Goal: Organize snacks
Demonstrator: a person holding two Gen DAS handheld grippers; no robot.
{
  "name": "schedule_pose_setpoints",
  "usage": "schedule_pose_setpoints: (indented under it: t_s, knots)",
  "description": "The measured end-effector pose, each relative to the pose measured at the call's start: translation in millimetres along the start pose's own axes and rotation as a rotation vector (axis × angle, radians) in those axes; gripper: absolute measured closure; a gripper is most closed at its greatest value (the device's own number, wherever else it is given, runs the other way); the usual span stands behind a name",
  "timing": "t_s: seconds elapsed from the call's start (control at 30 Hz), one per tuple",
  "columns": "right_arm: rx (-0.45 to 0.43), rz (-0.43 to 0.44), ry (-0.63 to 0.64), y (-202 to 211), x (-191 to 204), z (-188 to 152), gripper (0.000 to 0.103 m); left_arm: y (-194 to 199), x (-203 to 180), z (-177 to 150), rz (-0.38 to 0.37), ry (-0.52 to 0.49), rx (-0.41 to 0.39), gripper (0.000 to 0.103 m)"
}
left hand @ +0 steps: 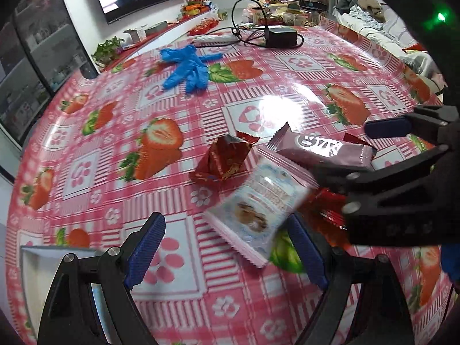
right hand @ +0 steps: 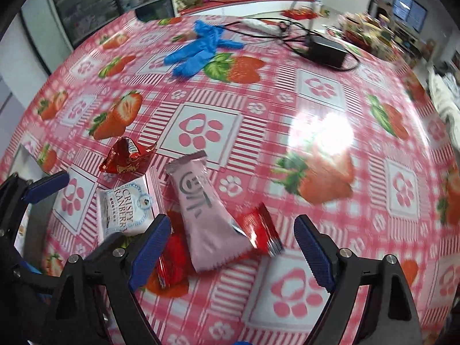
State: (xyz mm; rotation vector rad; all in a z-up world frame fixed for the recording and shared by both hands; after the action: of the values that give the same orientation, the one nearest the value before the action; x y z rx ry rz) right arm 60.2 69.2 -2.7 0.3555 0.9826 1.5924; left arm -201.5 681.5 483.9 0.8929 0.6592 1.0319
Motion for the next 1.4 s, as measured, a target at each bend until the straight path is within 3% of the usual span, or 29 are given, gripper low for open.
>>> schedule_pose_setpoints:
  t_s: [0.1,0.2,0.23,0.43,0.63,0.73,0.8,0.93,0.97,1.0,1.03,1.07,1.2,1.4]
  knots:
    - [0.003,-0.005,0.020,-12,7,3,0.043,-9,-3,1,-0.002,0.002,-0.003,0.014]
    - [-0.019,-0.001,0.015,-9,8,5,0.069,-10,-2,6,-0.021,0.047,-0.011,0.036]
    - [-0.020,0.005,0.004,-9,6,4,0.069,-9,-1,6,-0.046,0.080,-0.005,0.045]
    - [-0.030,0.026,-0.061,7,-14,-14,0.070,6,3,-17,-0.019,0.169,-0.003,0.047]
    - [-0.043,0.025,-0.119,42,-47,-56,0.070,47,0,-84,0.029,0.283,-0.009,0.047]
    - [-0.022,0.018,-0.151,54,-61,-89,0.070,63,-16,-111,0.046,0.277,-0.016,0.047]
    - [0.005,0.026,-0.184,61,-68,-117,0.070,71,-24,-124,0.047,0.280,-0.021,0.046]
    - [0.056,0.063,-0.222,68,-72,-164,0.070,77,-34,-132,0.069,0.228,-0.028,0.032]
    - [0.069,0.072,-0.219,69,-71,-173,0.069,77,-33,-130,0.078,0.218,-0.028,0.028]
    - [0.057,0.071,-0.218,71,-72,-177,0.058,79,-32,-127,0.080,0.213,-0.037,0.025]
    - [0.057,0.055,-0.223,73,-74,-178,0.039,80,-31,-125,0.077,0.207,-0.046,0.021]
    - [0.057,0.029,-0.239,74,-76,-177,0.011,79,-29,-122,0.081,0.197,-0.056,0.021]
    - [0.019,0.033,-0.289,75,-78,-151,0.008,64,-24,-114,0.100,0.180,-0.043,0.021]
    - [0.019,-0.029,-0.230,42,-55,-93,0.010,55,-20,-110,0.063,0.208,-0.080,0.015]
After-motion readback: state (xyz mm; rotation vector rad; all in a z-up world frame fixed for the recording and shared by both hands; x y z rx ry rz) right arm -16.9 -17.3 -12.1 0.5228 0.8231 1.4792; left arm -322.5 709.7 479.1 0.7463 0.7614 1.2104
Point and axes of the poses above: each gripper's, at about its wrist camera, not at the fingertips, and y roughly against the way its jaws point, x to its left, z to its top, the point moved 4 cm from there along -y, roughly the way its jaws point, and after that the axes turned 10 degrees about -z, right-handed, at the moved point
